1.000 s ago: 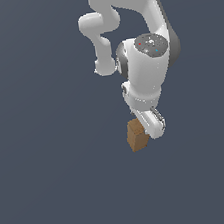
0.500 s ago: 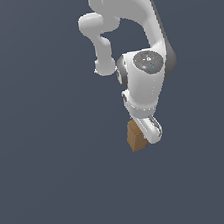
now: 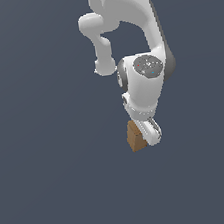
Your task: Pick up the object and move it to a goal position.
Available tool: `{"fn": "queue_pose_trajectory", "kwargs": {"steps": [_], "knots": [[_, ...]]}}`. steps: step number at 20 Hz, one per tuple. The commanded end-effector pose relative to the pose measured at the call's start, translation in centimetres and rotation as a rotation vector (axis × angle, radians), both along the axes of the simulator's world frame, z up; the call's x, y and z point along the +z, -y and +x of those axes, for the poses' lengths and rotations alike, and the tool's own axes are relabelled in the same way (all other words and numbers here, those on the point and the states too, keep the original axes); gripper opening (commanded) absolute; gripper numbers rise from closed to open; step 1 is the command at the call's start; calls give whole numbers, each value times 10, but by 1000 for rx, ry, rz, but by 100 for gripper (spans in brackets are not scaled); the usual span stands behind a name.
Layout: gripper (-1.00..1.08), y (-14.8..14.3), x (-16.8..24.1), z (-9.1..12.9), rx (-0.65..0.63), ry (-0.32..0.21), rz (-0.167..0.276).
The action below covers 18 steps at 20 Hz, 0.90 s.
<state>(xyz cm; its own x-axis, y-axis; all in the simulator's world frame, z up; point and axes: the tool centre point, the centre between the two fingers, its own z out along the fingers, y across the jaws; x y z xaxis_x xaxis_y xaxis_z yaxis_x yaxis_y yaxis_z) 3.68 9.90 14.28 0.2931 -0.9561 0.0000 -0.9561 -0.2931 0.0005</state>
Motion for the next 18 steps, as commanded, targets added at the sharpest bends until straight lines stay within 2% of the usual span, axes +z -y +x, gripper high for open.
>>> {"fn": "queue_pose_trajectory", "kwargs": {"steps": [1, 11, 18], "knots": [[-100, 0, 0, 0, 0, 0, 0], [-100, 0, 5, -1, 0, 0, 0], [-100, 2, 42, -5, 0, 0, 0]]}}
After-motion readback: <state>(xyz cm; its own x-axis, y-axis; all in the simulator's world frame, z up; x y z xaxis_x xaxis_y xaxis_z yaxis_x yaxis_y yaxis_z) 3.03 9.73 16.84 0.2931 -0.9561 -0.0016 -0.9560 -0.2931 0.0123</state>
